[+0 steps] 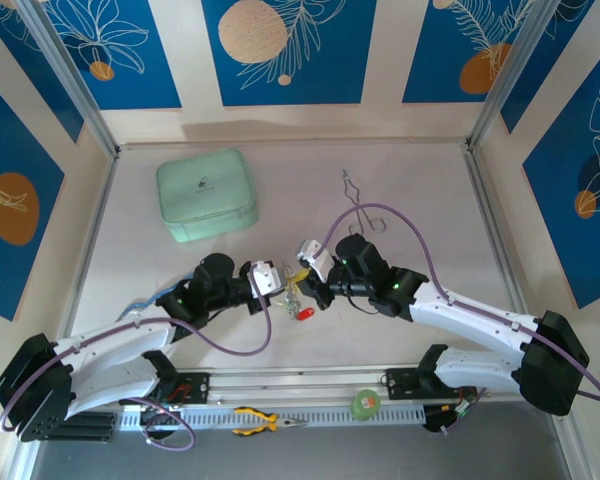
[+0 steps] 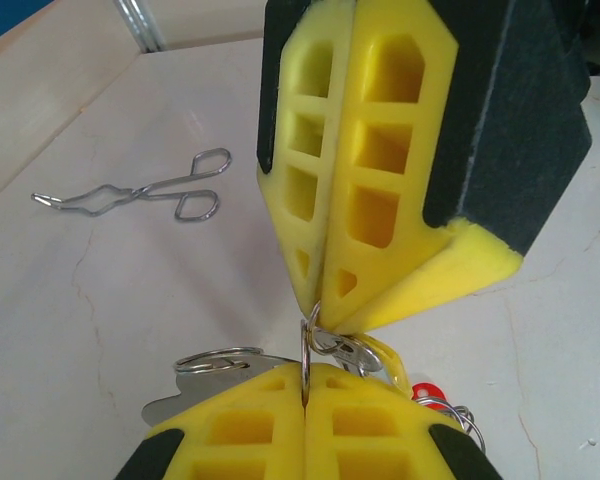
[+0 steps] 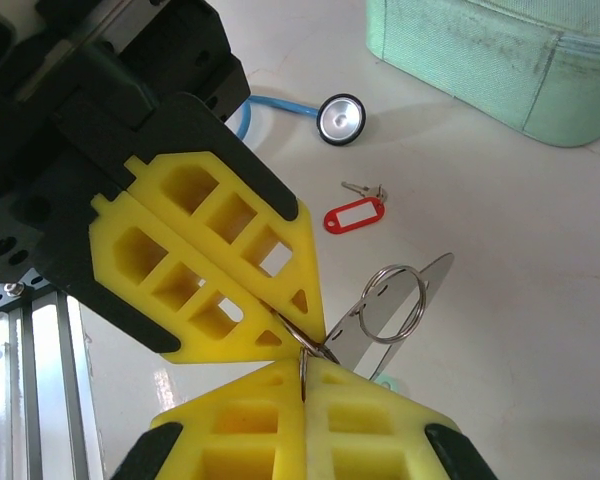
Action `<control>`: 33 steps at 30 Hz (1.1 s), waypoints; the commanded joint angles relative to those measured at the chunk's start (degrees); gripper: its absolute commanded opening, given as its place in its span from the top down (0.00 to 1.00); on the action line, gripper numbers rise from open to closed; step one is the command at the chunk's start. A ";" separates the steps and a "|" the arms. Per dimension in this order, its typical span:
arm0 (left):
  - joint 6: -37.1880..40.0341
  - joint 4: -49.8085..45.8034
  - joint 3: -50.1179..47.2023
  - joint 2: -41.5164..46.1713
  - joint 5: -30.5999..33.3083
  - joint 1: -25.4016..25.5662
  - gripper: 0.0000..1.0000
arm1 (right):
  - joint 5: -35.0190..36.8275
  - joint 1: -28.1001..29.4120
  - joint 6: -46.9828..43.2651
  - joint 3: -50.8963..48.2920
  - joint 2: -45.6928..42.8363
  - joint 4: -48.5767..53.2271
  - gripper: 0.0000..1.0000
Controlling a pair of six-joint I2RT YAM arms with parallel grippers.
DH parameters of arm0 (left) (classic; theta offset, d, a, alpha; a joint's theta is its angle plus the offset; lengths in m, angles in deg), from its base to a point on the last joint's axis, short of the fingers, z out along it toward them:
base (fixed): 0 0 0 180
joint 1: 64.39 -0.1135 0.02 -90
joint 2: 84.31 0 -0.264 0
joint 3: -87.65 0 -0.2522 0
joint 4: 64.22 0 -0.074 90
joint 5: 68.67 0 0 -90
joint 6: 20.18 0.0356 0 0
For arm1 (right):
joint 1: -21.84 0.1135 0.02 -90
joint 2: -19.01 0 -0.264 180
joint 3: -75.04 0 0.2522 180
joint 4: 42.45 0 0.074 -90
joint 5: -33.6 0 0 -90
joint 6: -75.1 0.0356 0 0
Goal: Put the keys on the keyring
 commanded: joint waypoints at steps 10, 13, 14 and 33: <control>0.46 -0.63 1.66 -0.15 -2.82 0.50 1.00 | 1.11 0.23 -0.39 -0.26 0.33 -1.95 1.00; 0.69 -0.70 1.54 0.07 -3.03 0.63 1.00 | 2.16 -0.27 0.55 -0.07 0.56 -1.37 1.00; 0.74 -0.55 1.54 0.13 -3.13 0.65 1.00 | 2.63 -0.49 0.82 0.20 0.89 -0.93 1.00; 2.06 1.82 0.50 1.59 0.11 0.62 1.00 | 1.32 -3.91 7.82 1.43 2.12 2.90 1.00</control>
